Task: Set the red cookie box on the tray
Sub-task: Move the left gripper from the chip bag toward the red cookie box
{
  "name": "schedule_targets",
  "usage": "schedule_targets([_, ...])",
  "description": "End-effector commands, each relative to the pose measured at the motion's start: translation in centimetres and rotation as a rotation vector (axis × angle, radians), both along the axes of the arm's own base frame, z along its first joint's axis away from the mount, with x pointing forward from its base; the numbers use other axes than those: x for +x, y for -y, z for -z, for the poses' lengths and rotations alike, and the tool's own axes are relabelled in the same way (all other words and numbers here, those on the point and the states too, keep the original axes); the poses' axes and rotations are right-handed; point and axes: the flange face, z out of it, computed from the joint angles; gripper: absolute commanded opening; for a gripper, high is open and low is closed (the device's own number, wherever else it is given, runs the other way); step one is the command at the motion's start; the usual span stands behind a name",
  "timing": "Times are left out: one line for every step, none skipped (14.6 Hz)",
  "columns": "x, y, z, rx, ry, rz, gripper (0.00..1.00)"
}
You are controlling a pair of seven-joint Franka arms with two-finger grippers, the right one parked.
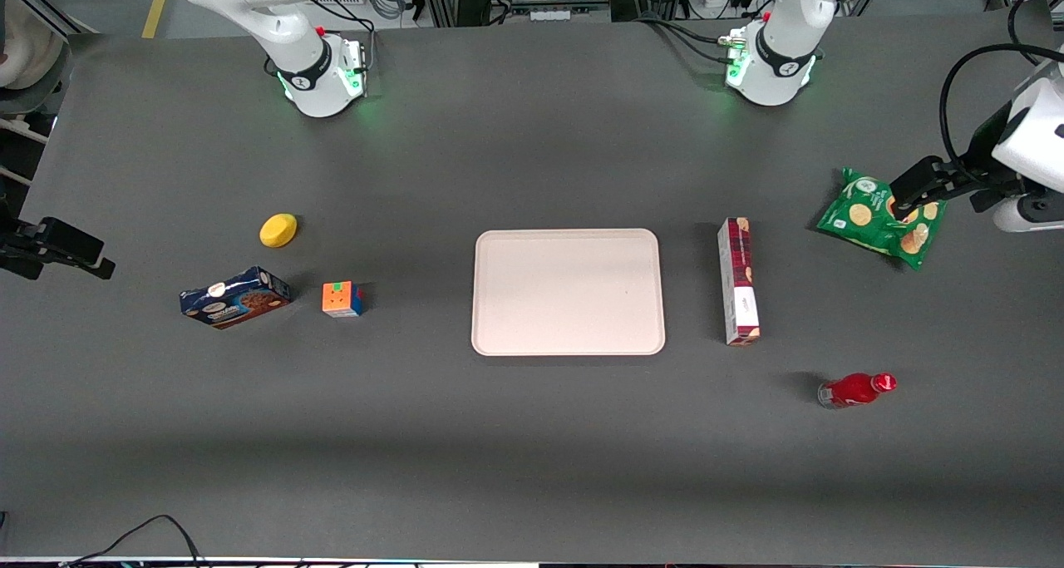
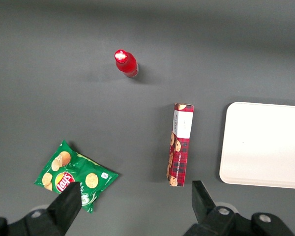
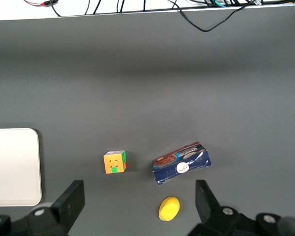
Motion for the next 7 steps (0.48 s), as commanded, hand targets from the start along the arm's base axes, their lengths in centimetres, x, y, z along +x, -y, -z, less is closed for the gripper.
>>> schedule_targets([0.4,-0.5,-0.2,0.009,0.007,0.006,1.00])
schedule_targets([0.5,-0.4,-0.2,0.009,0.007,0.007,1.00])
schedule_targets([0.5,-0.3,-0.1,0.008,0.010,0.007,1.00])
schedule_targets([0.7,-0.3,0.1,0.008,0.008,0.009,1.00])
schedule_targets([0.9,-0.2,0.6,0.004,-0.001,0.009,1.00])
schedule_targets([0.9,0.1,1.1,0.006,-0.016,0.013,1.00])
schedule_targets([0.9,0.9,2.0,0.006,-0.039,0.024,1.00])
